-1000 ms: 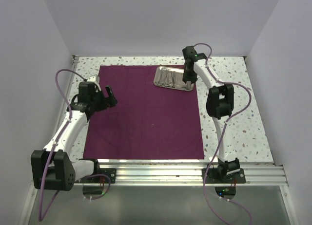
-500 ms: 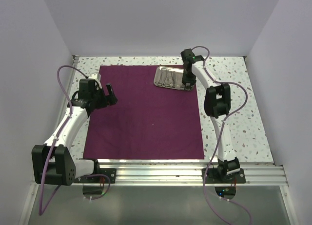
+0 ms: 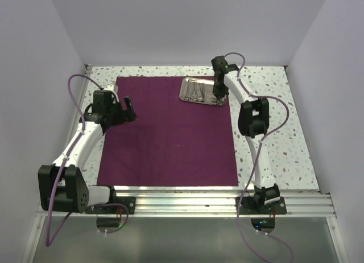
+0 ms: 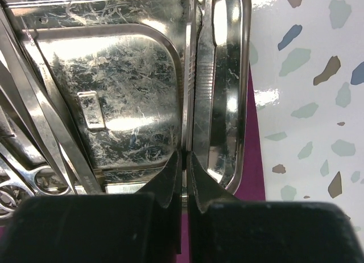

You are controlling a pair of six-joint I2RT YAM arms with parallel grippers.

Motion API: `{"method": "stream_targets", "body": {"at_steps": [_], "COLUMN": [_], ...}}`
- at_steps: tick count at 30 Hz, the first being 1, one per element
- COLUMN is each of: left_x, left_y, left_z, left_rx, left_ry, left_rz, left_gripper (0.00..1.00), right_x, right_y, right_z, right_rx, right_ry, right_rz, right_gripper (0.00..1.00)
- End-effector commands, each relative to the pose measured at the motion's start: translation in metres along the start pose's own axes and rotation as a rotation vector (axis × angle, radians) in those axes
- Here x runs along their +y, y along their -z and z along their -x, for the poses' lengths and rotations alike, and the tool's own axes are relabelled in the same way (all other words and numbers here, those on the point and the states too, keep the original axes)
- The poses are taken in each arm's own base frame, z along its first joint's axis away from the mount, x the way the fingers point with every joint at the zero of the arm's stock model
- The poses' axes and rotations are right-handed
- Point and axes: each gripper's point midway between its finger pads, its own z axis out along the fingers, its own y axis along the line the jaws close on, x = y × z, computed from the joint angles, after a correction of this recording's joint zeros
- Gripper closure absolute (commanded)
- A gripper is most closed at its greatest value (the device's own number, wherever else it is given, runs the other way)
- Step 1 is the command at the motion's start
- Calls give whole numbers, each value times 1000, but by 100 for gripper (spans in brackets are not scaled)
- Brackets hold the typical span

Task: Open and lay out the surgical kit
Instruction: Pick up the medical item from the container, then place the medical item in the surgical kit.

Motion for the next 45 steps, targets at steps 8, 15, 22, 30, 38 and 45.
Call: {"method": "stream_targets", "body": {"at_steps": [8, 15, 22, 30, 38, 45], "left_x": [-5, -8, -11, -14, -16, -21], "left_y": [4, 5, 6, 8, 1, -6], "left_z": [13, 17, 15, 17, 19, 17], "left_rx": [-40, -61, -71, -79, -89, -76], "left_ry": [-25, -24, -21, -19, -4, 10], "left_rz": [-15, -33, -56, -69, -82, -107], "left_gripper": [0, 0, 0, 0, 0, 0], "right_x": [10, 20, 22, 20, -12, -60], "right_y": [9, 69, 123, 156, 212, 195], "right_z": [2, 41, 57, 14, -112, -234], "right_rx": [-3, -120, -196, -144, -56, 79], "right_ry": [-37, -79, -100, -41, 51, 54], "right_rz": [67, 165, 235, 253, 306, 321], "right_gripper": [100, 100, 100, 100, 100, 100]}}
